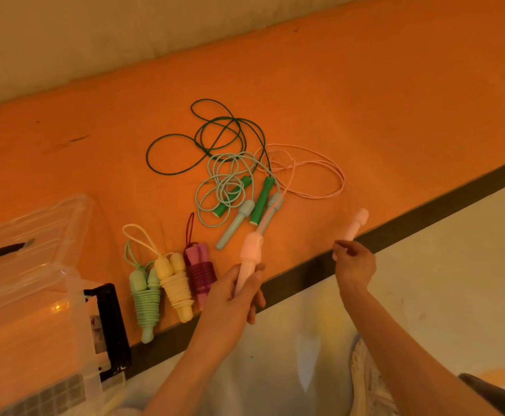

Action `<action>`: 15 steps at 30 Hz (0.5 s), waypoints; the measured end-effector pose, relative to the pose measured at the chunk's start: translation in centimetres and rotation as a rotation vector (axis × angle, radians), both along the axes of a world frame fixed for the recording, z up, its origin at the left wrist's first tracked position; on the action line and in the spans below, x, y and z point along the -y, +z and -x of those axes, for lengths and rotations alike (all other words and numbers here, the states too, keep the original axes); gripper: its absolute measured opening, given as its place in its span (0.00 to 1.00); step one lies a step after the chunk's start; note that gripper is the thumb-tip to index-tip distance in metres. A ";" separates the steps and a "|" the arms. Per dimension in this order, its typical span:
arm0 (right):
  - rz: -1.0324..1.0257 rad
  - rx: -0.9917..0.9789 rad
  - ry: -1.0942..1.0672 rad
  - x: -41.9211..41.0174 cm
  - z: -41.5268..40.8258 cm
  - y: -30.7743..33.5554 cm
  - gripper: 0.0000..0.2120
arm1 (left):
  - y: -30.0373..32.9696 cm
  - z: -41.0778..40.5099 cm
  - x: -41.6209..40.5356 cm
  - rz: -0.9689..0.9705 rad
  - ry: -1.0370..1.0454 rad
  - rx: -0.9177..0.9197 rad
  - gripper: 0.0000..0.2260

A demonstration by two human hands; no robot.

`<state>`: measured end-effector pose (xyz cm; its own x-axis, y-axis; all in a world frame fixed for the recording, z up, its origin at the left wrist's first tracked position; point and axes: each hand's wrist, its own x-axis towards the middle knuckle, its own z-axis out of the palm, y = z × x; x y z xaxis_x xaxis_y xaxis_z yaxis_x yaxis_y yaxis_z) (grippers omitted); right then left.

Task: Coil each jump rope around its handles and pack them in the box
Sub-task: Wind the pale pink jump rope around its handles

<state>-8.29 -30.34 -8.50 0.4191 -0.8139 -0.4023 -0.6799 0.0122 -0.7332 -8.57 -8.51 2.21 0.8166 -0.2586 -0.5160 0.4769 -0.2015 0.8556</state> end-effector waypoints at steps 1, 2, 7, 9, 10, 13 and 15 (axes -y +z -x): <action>0.001 0.113 -0.040 -1.1 -0.1 1.9 0.04 | 0.3 -0.1 0.2 0.007 0.012 -0.005 0.07; -0.022 0.236 -0.059 -2.4 0.0 4.2 0.06 | 0.6 -0.1 0.5 0.022 0.034 -0.015 0.07; -0.217 0.575 0.042 -9.1 3.4 14.9 0.19 | 2.9 -0.4 1.7 0.086 0.079 -0.005 0.06; -0.273 0.574 0.151 -11.1 5.0 16.4 0.17 | 4.1 -0.1 1.8 0.127 0.021 -0.012 0.07; -0.297 0.561 0.170 -11.9 5.8 16.8 0.17 | 4.8 0.3 1.8 0.146 -0.002 -0.013 0.07; -0.222 0.480 0.187 -13.3 7.8 16.8 0.17 | 6.5 1.6 1.2 0.145 -0.036 -0.002 0.07; -0.132 0.399 0.207 -13.6 8.7 16.9 0.18 | 7.0 2.3 0.8 0.111 -0.073 0.013 0.08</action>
<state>-17.04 -16.75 8.45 0.7102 -0.6496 -0.2713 -0.3435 0.0166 -0.9390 -10.91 -9.34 9.24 0.7999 -0.3731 -0.4701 0.4529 -0.1388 0.8807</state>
